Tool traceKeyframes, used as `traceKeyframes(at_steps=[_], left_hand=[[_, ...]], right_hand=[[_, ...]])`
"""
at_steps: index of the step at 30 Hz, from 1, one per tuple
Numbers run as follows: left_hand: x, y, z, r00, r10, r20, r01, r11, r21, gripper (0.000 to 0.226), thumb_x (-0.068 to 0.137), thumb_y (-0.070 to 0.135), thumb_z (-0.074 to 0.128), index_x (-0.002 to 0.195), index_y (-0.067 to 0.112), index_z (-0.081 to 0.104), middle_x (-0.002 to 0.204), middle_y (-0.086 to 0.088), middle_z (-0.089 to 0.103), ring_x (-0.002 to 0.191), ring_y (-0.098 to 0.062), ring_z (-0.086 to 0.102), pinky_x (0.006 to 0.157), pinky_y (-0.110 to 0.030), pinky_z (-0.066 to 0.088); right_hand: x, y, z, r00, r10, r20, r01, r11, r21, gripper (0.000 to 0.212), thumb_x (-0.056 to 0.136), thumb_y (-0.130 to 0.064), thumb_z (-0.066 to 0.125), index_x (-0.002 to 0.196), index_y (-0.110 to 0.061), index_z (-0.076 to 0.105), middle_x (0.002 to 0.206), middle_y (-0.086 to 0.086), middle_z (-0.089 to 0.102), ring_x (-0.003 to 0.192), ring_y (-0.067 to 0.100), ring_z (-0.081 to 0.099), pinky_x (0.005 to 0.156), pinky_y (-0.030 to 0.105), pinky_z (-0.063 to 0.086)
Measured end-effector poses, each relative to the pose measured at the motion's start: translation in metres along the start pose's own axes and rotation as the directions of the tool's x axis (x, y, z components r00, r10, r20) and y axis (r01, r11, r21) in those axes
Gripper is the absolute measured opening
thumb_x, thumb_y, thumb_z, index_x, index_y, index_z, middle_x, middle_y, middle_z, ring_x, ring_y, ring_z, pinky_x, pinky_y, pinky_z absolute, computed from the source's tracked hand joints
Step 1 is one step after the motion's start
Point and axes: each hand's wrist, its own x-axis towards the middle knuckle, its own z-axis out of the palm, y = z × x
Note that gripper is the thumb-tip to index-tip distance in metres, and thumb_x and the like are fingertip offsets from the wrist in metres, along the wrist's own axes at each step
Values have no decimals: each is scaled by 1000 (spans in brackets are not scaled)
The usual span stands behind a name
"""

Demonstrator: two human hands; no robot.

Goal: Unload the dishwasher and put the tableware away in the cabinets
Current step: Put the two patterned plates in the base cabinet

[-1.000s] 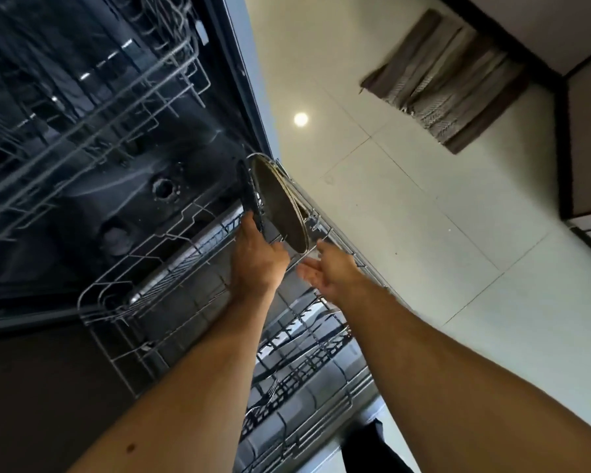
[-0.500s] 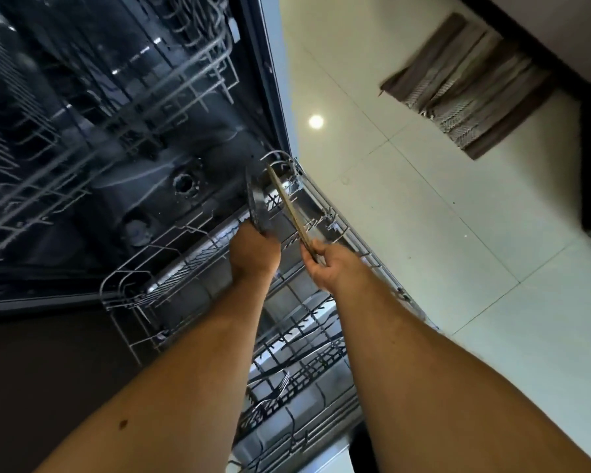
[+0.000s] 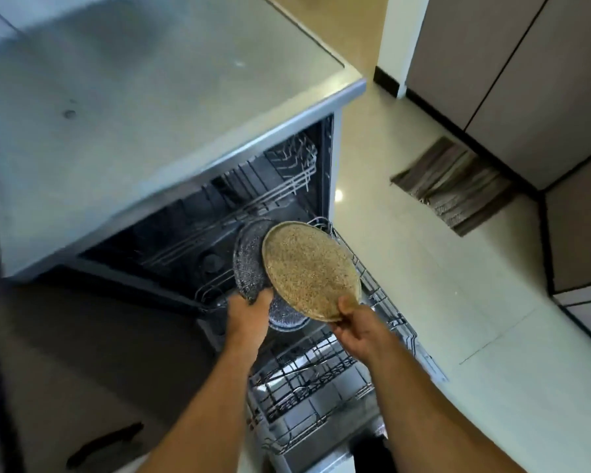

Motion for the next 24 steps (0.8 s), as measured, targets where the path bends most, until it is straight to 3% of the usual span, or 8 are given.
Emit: traceKeyframes(at_steps=[3,5,7,10,15,19,21,24], left_hand=[[-34,16,-46,999,17,-28,-19,997,-72,16,89,23,68,98,11,62,88,-5,66,81,-25,66,70,-39,54],[-56,27,-74,999,23,-46,-30,988,-152,14,87,25,71,94,16,62,94,-9,68,92,-33,68,80,-52,56],[-77,35,-99,998,47,-37,-55,970,-237,16,85,26,73,94,16,64,100,-14,70,96,-36,68,83,-59,56],[-110,47,-138,996,81,-38,-89,921,-379,45,70,37,75,108,15,64,107,-12,71,97,-34,69,84,-61,55],[-129,42,-197,991,126,-54,-135,838,-528,62,57,40,80,110,11,65,110,-16,71,95,-34,69,83,-64,54],[-154,41,-238,981,193,-16,-161,766,-623,17,82,10,69,98,11,70,95,-7,75,85,-24,72,78,-44,59],[-160,37,-254,978,211,6,-154,736,-659,14,89,3,62,97,11,70,93,-5,76,84,-22,72,74,-38,58],[-170,25,-282,977,214,1,-152,698,-700,18,89,2,59,102,10,69,95,-8,76,86,-23,72,69,-35,58]], right_hand=[[-55,12,27,998,-49,32,52,995,-83,52,91,6,54,140,-7,42,121,22,66,68,17,66,60,30,59],[-87,22,43,995,-77,57,84,989,-125,42,93,6,53,134,-5,46,121,21,65,60,16,65,53,28,55],[-115,32,56,991,-111,76,124,971,-203,26,94,5,53,119,-1,53,109,18,65,63,17,63,56,30,56],[-159,51,73,979,-169,114,195,939,-283,7,96,4,52,100,-1,55,92,13,62,74,22,62,56,33,58],[-204,82,91,943,-265,202,320,889,-328,18,96,6,51,111,-3,53,96,14,62,75,21,60,49,28,56],[-229,108,102,910,-289,296,389,841,-376,13,98,4,49,106,-5,52,86,9,56,67,17,56,46,26,54],[-237,120,103,901,-280,331,398,838,-374,24,97,3,50,121,-2,50,95,12,60,76,20,59,51,29,56],[-246,142,111,891,-277,359,400,852,-337,34,96,4,51,130,-2,46,125,20,59,91,27,62,58,35,60]])
